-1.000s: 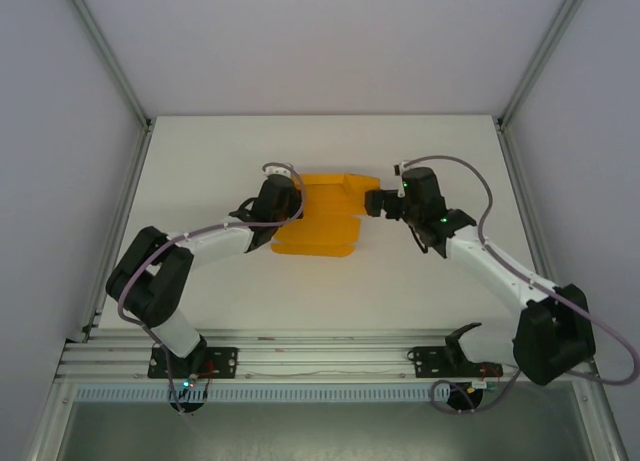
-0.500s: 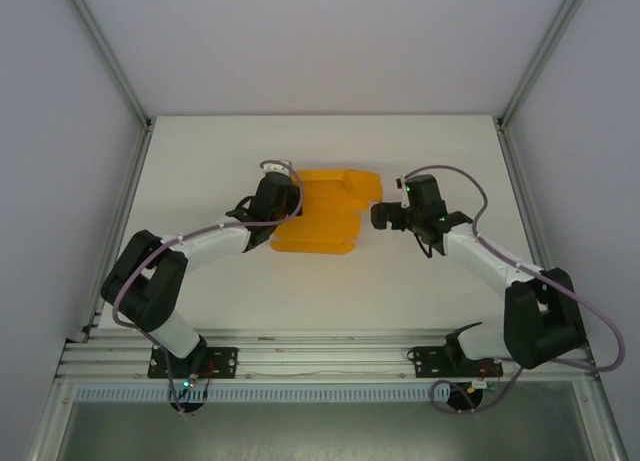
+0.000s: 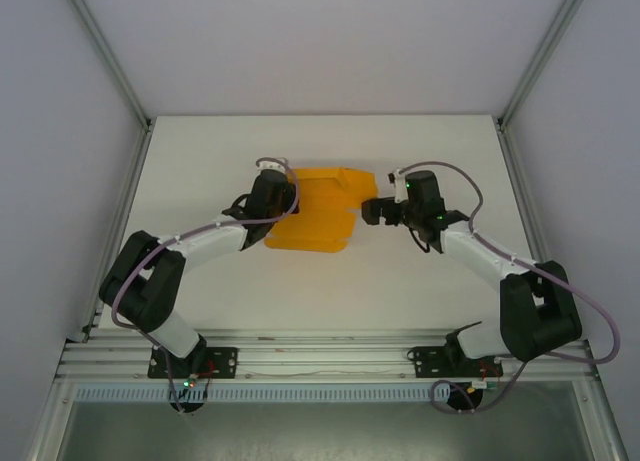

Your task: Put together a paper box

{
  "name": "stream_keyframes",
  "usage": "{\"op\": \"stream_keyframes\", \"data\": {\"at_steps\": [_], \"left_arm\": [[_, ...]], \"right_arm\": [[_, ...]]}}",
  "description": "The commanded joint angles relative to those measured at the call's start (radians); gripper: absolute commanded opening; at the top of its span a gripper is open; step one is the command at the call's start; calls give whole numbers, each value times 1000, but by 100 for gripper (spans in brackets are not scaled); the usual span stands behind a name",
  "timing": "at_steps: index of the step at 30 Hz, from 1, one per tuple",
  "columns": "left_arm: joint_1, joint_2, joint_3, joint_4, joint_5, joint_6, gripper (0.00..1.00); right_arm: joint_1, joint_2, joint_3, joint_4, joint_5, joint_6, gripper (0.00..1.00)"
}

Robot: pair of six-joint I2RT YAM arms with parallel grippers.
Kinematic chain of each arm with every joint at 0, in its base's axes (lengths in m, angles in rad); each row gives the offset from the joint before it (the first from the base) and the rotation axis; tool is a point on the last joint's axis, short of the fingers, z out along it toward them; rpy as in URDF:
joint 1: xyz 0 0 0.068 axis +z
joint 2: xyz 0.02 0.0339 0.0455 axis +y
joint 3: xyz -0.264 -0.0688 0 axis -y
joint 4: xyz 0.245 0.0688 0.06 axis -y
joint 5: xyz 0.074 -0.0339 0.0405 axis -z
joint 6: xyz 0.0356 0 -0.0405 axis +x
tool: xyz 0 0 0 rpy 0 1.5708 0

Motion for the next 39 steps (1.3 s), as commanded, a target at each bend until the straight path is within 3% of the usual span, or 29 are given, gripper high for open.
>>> {"op": "stream_keyframes", "data": {"at_steps": [1,6,9,12,15,22,29,31,36,39], "left_arm": [[-25,20,39,0,73,29,0],[-30,26,45,-20,40,32,0],[-5,21,28,-1,99,16,0],[34,11,11,22,201,1,0],[46,1,17,3,216,39,0],[49,1,39,-42,287,86,0],[57,0,35,-14,344,101,0],[66,0,34,-2,383,110,0],[85,7,26,61,510,180,0],[87,22,40,70,553,226,0]], "right_arm": [[12,29,60,120,-129,18,100],[17,32,69,120,-51,33,100],[-3,-13,83,-40,-39,-35,100],[-55,-67,75,-216,-185,-172,100],[-61,-117,93,-369,-284,-324,99],[-61,-59,188,-325,-474,-311,94],[-61,55,292,-465,-491,-385,72],[-63,67,311,-507,-502,-411,58],[-68,87,365,-637,-593,-511,43],[-67,94,395,-691,-643,-558,28]]}}
